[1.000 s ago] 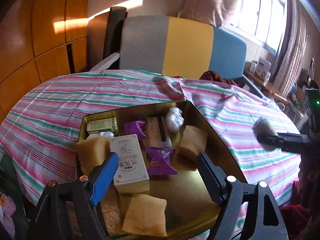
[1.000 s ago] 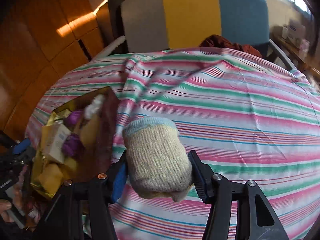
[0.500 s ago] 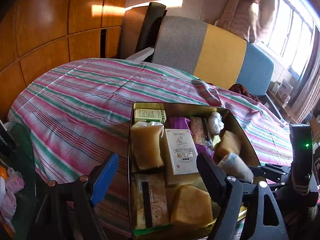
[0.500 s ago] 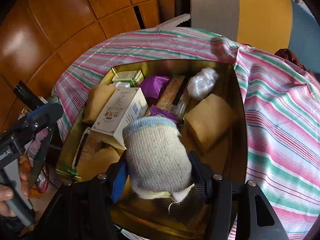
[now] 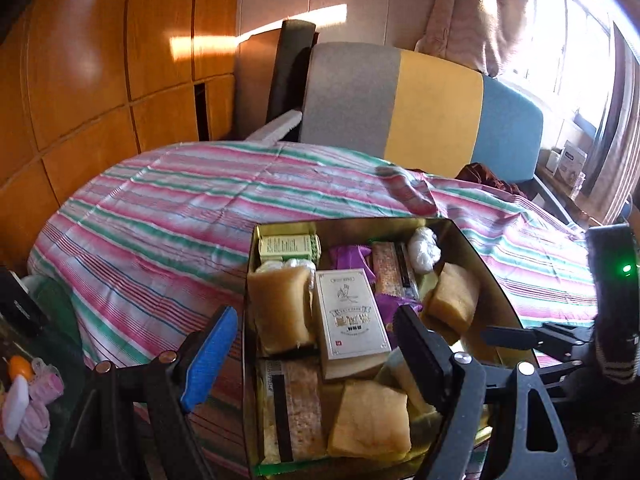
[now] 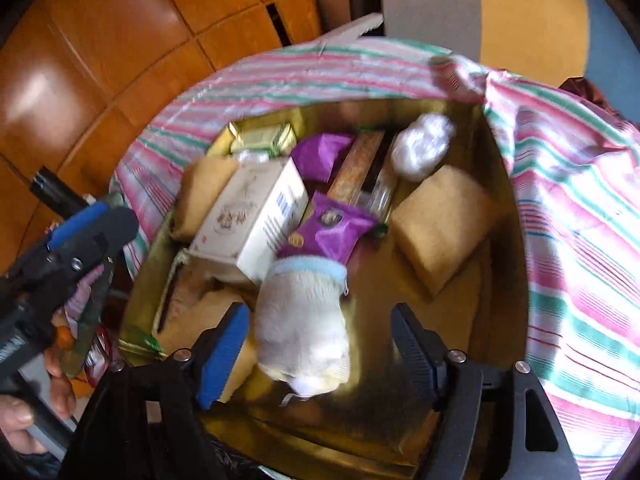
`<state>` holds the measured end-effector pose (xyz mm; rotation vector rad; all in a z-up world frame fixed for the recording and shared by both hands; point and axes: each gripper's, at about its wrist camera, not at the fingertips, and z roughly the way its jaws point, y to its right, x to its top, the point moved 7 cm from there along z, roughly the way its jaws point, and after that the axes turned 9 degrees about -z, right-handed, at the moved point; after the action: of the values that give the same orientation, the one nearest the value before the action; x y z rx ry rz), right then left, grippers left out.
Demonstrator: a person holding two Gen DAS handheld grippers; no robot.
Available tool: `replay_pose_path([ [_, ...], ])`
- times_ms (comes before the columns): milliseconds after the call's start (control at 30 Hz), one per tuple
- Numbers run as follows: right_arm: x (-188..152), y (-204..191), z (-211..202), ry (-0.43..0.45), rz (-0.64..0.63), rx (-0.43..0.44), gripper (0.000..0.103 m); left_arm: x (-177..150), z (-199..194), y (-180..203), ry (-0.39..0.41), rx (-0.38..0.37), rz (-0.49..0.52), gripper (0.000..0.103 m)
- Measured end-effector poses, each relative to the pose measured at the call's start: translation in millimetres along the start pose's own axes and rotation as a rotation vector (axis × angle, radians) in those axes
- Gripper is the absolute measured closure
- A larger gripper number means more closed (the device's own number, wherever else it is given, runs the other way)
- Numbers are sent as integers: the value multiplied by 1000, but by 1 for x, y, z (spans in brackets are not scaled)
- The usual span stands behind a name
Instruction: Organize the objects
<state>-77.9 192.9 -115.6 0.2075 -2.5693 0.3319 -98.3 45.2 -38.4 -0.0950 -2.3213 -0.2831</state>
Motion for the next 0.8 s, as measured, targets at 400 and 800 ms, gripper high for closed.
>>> replay_pose_path([
  [400,2,9,-74,270,43,-270,6,7,-29,12,86,78,-50,22],
  [800,-10,18,-78,291,99,-288,6,-10,-25,0,73,117,-112,29],
])
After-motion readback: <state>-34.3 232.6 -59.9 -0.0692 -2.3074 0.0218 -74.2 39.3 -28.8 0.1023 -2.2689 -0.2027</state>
